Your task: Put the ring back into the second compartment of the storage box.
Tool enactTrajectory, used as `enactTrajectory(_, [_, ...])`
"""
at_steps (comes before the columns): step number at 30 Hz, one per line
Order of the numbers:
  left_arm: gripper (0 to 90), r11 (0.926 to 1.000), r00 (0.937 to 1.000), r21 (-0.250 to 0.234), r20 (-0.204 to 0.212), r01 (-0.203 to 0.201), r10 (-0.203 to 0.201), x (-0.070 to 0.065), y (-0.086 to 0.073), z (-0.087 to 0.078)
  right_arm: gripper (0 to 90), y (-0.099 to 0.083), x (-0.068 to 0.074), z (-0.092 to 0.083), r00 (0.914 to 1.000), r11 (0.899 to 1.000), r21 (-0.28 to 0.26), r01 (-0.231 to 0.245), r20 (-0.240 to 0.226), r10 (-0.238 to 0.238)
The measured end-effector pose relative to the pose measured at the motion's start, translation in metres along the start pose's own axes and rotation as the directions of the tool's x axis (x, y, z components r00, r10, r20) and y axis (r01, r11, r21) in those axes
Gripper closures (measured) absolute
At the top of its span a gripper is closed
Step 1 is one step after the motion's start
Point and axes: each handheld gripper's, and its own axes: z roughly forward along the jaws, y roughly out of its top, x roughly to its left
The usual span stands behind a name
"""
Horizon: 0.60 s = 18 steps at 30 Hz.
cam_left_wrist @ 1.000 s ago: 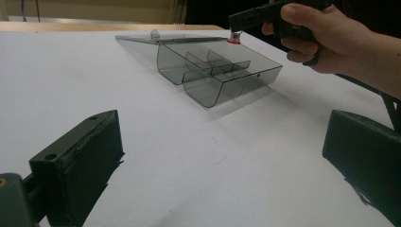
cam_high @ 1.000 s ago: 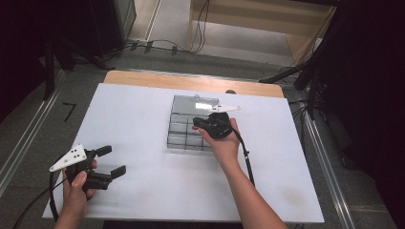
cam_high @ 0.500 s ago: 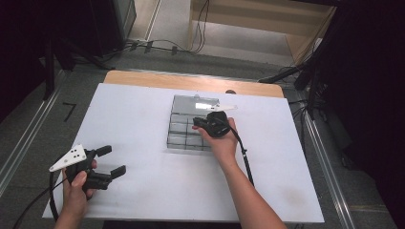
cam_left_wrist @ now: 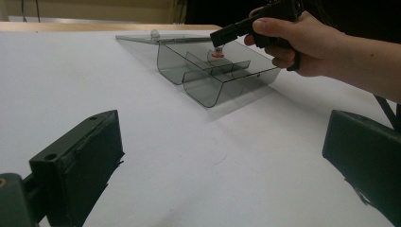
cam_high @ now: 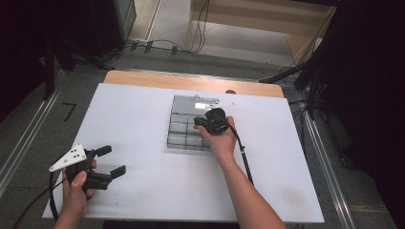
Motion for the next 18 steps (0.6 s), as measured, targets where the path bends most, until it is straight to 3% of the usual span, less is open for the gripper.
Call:
enactTrajectory(4, [0.0,1.0,1.0,0.001,0.002,-0.001,0.001,0.0,0.0,0.0,81.8,0.0,-0.001,0.0,1.0,1.0,-0.002,-0.003,-0.007,0.003])
enactTrajectory(14, [0.0,1.0,1.0,0.0,0.0,0.0,0.0,0.001,0.0,0.0,50.8,0.0,-0.002,-0.008,0.9998,0.998,-0.058,-0.017,-0.013,0.016])
enactTrajectory(18, [0.0,1.0,1.0,0.0,0.0,0.001,-0.001,0.001,0.0,0.0,41.3,-0.002,-0.002,-0.013,0.9997,0.996,-0.084,0.002,-0.025,-0.004])
